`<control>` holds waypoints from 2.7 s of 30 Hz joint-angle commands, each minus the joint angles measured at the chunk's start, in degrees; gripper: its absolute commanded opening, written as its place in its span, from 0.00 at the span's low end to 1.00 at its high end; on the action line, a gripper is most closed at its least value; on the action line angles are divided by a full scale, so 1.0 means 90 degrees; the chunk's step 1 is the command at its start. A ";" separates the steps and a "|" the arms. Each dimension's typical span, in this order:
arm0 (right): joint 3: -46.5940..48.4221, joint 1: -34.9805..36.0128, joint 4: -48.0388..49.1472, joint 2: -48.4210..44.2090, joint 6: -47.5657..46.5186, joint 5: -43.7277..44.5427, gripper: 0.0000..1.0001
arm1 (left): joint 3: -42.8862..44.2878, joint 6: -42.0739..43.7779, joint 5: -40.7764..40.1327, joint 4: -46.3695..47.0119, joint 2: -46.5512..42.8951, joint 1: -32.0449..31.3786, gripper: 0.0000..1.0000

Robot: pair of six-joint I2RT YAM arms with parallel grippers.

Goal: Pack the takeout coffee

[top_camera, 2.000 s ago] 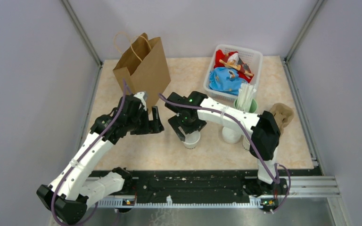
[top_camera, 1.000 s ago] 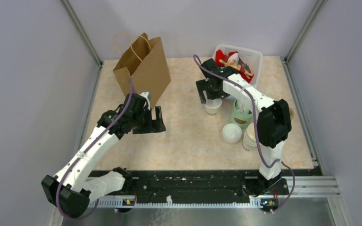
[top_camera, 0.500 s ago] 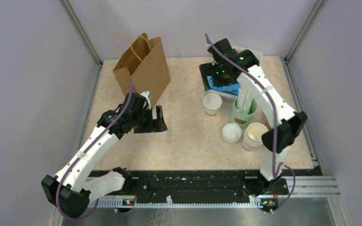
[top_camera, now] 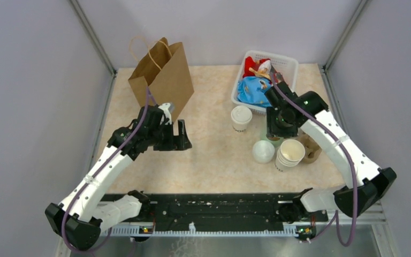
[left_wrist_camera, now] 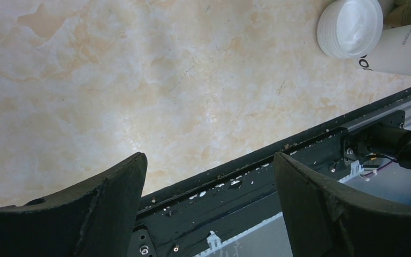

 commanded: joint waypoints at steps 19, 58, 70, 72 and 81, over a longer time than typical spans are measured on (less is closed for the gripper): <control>-0.1838 -0.0606 0.0869 -0.0769 0.0990 0.0287 0.04 | 0.0243 0.0319 0.0046 0.0068 -0.0207 0.0024 0.94; 0.2437 0.2877 0.1282 0.3493 -0.0381 -0.0099 0.00 | 0.0633 0.0160 -0.1326 -0.0147 -0.0763 0.0027 0.95; 0.1814 0.3460 0.1802 0.3471 -0.0309 -0.0199 0.40 | 0.0535 0.0043 -0.1495 -0.0187 -0.0944 0.0028 0.95; 0.2152 0.3444 0.1596 0.3227 -0.0290 -0.0202 0.58 | 0.0518 0.0064 -0.1465 -0.0171 -0.0917 0.0028 0.95; 0.1021 0.2014 0.1246 0.1508 -0.0079 0.0108 0.66 | 0.0510 0.0085 -0.1357 -0.0052 -0.0788 0.0026 0.95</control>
